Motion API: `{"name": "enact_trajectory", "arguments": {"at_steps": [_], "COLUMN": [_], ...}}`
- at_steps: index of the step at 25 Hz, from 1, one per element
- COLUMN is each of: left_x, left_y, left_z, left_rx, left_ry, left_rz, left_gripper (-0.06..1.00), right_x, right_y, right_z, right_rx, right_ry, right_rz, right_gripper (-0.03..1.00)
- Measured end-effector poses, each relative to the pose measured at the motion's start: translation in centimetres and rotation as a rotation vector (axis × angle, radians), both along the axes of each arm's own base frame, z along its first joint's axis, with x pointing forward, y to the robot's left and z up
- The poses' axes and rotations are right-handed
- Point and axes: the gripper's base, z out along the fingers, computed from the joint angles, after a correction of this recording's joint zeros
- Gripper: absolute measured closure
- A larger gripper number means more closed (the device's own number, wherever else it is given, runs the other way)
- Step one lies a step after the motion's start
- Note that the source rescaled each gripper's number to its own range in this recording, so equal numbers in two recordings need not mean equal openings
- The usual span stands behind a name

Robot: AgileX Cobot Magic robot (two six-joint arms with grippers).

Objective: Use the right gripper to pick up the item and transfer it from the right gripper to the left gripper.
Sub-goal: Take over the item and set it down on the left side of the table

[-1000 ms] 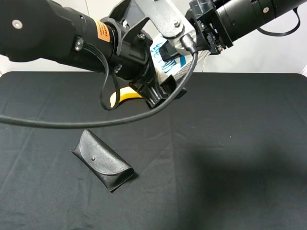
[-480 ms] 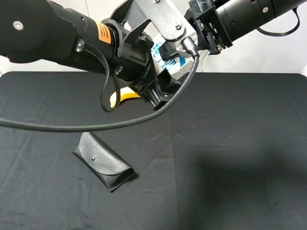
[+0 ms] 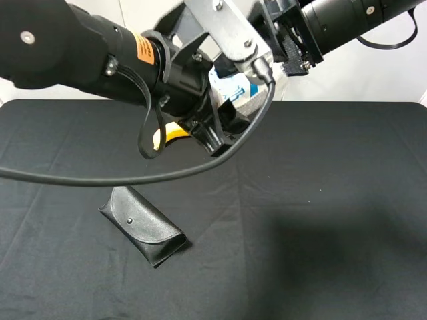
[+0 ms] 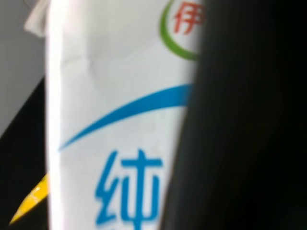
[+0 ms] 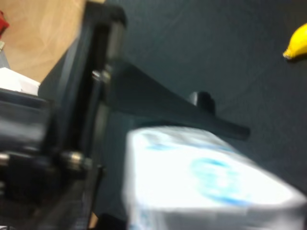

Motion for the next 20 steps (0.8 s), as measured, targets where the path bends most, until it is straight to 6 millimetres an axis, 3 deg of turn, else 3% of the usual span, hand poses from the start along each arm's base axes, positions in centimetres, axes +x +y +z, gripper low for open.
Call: {"name": "enact_trajectory", "arguments": {"at_steps": [2, 5, 20], "left_x": [-0.03, -0.04, -0.07], "left_y": [0.03, 0.03, 0.06], "left_z": [-0.16, -0.18, -0.22], "left_rx": [0.01, 0.011, 0.016], "left_ry": [0.008, 0.01, 0.014], "left_rz": [-0.001, -0.001, -0.001], "left_gripper": [0.93, 0.93, 0.93], "right_x": [0.03, 0.06, -0.13], "right_y": [-0.03, -0.06, -0.2], "right_z": [-0.03, -0.11, -0.3], "right_rx": [-0.006, -0.013, -0.043], "right_ry": [-0.005, -0.008, -0.004], "right_rz": [0.0, 0.001, 0.021], "right_gripper": [0.05, -0.01, -0.03]}}
